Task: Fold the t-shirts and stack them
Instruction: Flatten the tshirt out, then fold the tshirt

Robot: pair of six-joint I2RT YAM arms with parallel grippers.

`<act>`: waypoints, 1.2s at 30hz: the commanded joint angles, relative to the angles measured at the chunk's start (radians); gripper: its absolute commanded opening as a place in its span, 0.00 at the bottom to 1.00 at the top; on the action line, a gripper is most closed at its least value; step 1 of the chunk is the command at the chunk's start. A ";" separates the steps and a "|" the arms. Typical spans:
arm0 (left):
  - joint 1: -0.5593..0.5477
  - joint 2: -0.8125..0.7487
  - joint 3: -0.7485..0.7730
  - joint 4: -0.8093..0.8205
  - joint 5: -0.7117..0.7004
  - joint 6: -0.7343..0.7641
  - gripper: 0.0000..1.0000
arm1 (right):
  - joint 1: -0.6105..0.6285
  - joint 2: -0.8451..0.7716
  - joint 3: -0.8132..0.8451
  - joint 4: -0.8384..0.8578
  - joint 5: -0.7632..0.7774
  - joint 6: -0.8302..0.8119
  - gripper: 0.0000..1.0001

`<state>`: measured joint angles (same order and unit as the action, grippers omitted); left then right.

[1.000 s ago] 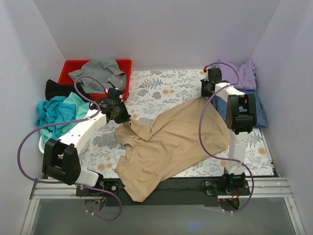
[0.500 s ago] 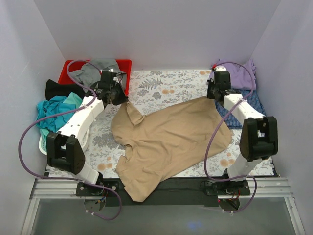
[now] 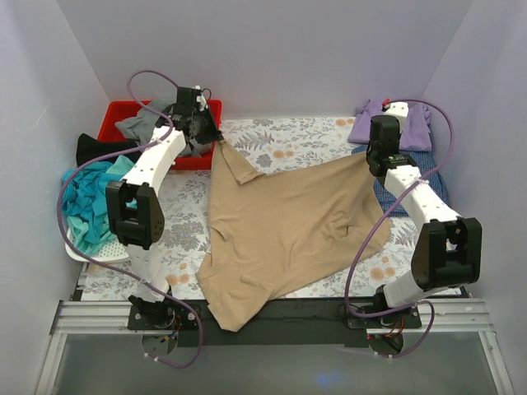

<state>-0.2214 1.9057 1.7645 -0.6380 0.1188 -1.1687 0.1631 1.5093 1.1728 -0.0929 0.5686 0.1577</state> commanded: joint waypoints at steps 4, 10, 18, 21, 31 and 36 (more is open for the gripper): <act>0.051 0.206 0.372 -0.051 0.085 0.055 0.00 | -0.005 0.094 0.091 0.114 0.154 0.016 0.01; 0.077 0.386 0.582 -0.014 0.266 -0.003 0.00 | -0.005 0.184 0.122 0.196 0.177 0.002 0.01; 0.077 0.471 0.606 0.035 0.403 -0.074 0.00 | -0.005 0.285 0.188 0.228 0.148 -0.044 0.01; 0.077 0.409 0.503 0.061 0.416 -0.077 0.00 | -0.005 0.263 0.176 0.236 0.128 -0.047 0.01; 0.077 0.144 0.129 0.110 0.463 -0.057 0.00 | 0.015 0.112 0.034 0.193 0.040 -0.032 0.01; 0.076 -0.015 -0.077 0.141 0.473 -0.072 0.00 | 0.024 0.042 -0.018 0.118 0.053 -0.024 0.01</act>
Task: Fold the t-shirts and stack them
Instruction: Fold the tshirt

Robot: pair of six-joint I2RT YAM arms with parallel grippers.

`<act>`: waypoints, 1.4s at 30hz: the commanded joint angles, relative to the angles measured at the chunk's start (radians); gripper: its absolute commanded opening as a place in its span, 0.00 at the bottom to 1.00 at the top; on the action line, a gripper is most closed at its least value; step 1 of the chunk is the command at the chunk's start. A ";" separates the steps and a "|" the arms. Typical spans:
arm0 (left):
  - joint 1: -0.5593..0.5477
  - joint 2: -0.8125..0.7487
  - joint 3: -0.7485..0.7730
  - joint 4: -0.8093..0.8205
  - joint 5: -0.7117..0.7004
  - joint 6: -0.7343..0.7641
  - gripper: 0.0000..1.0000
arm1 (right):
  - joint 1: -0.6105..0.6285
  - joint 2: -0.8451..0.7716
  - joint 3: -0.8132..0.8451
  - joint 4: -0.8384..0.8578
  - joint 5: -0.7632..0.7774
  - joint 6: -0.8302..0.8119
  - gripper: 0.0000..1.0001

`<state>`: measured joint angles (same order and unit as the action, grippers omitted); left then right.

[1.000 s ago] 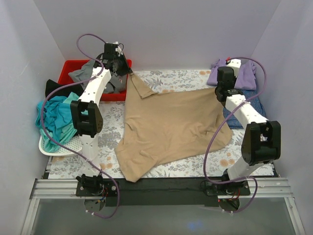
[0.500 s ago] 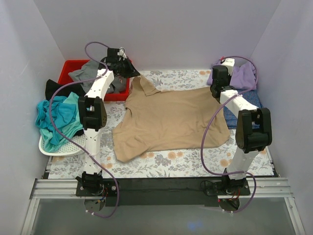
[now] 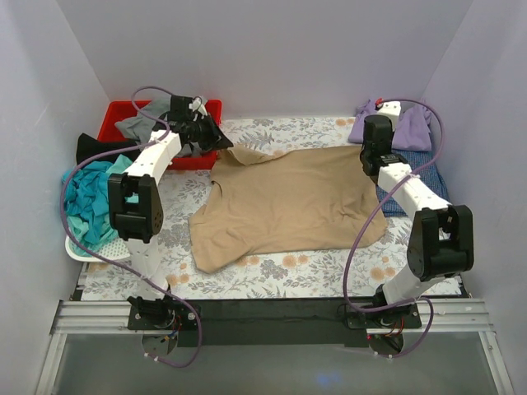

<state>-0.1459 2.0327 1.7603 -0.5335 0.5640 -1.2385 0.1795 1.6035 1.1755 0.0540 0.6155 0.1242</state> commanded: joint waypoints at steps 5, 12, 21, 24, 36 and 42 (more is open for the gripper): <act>0.002 -0.267 -0.310 0.014 -0.057 0.037 0.00 | 0.006 -0.079 -0.106 -0.103 0.082 0.029 0.01; 0.000 -0.315 -0.430 0.000 -0.079 0.045 0.00 | 0.008 -0.082 -0.151 -0.109 0.124 0.042 0.01; 0.000 -0.335 -0.558 -0.036 -0.180 0.065 0.00 | 0.008 -0.059 -0.160 -0.149 0.174 0.046 0.01; 0.002 -0.353 -0.556 -0.057 -0.298 0.071 0.00 | 0.006 -0.054 -0.178 -0.149 0.217 0.051 0.01; 0.095 -0.264 -0.388 -0.103 -0.326 0.082 0.00 | 0.003 0.072 -0.126 -0.080 0.265 0.028 0.01; 0.097 -0.213 -0.383 -0.123 -0.216 0.113 0.00 | 0.003 0.079 -0.094 -0.080 0.265 0.014 0.01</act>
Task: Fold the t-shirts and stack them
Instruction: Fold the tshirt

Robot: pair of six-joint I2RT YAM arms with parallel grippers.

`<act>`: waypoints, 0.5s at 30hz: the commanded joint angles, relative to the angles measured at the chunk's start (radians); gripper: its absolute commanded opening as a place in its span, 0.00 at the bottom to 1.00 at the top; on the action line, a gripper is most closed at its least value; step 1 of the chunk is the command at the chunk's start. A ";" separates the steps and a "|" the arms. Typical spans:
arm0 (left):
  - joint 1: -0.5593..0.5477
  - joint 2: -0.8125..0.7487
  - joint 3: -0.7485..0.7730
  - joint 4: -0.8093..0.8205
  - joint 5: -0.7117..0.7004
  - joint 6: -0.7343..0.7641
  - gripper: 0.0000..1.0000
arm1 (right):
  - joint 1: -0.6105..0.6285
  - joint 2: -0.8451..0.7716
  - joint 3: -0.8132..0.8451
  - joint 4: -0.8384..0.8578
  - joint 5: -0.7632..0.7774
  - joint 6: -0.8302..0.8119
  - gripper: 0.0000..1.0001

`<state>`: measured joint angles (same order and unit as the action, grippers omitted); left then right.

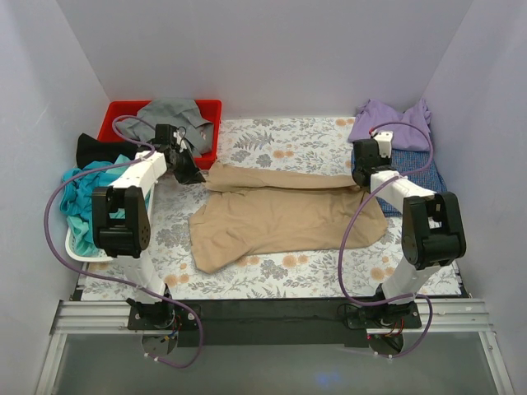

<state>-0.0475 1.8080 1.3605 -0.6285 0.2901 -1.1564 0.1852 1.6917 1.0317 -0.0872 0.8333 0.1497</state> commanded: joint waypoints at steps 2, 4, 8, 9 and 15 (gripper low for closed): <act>-0.002 0.016 0.009 -0.048 0.078 0.047 0.00 | -0.003 -0.012 0.033 0.058 0.041 -0.016 0.01; -0.002 0.005 -0.018 -0.053 0.118 0.050 0.00 | -0.003 -0.026 0.007 0.044 0.026 -0.010 0.01; -0.002 -0.012 -0.050 -0.068 0.104 0.049 0.00 | -0.001 -0.069 -0.056 0.006 -0.006 0.030 0.01; 0.000 -0.015 -0.055 -0.071 0.078 0.044 0.00 | -0.001 -0.091 -0.068 0.004 -0.013 0.039 0.01; 0.000 -0.019 -0.064 -0.054 0.084 0.040 0.00 | 0.003 -0.188 -0.093 0.030 -0.069 0.030 0.01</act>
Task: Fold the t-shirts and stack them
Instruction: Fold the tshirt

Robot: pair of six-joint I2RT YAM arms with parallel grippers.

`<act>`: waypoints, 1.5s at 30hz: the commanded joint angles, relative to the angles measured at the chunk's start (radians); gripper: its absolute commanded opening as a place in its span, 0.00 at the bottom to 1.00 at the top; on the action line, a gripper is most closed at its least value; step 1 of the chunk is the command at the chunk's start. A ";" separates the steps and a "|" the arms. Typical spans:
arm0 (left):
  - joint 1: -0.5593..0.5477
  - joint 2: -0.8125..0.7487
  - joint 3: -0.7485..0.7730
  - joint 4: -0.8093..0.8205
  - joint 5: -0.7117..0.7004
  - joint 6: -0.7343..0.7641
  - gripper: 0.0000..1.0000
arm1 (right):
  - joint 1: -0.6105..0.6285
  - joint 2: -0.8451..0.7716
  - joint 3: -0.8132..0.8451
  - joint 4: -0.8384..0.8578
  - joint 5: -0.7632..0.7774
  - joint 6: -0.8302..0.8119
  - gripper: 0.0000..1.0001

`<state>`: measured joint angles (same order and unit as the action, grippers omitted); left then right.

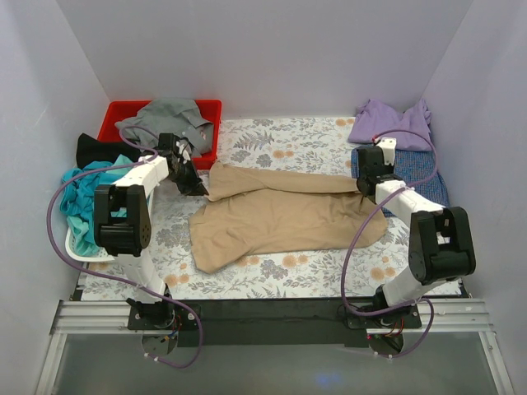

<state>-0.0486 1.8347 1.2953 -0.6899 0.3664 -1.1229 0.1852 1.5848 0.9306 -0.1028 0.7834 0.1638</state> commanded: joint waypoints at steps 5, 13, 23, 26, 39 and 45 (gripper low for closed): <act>0.000 -0.035 -0.001 0.058 0.097 -0.021 0.00 | 0.005 -0.108 0.040 0.173 0.007 -0.015 0.01; 0.000 0.027 0.137 0.099 0.174 -0.052 0.00 | 0.003 0.021 0.103 0.357 0.173 -0.032 0.01; 0.000 0.103 0.214 0.110 0.229 -0.060 0.00 | -0.065 0.268 0.310 0.529 0.226 -0.165 0.01; 0.000 0.124 0.219 0.113 0.233 -0.058 0.00 | -0.102 0.331 0.352 0.563 0.203 -0.253 0.01; 0.000 0.169 0.231 0.141 0.282 -0.086 0.00 | -0.150 0.394 0.464 0.483 -0.319 -0.313 0.01; -0.007 0.132 0.200 0.181 0.388 -0.117 0.00 | -0.133 0.261 0.369 0.381 -0.503 -0.238 0.01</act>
<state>-0.0498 2.0216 1.4879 -0.5438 0.6701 -1.2205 0.0406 1.9614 1.3209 0.3096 0.4034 -0.1162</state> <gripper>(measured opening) 0.012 0.027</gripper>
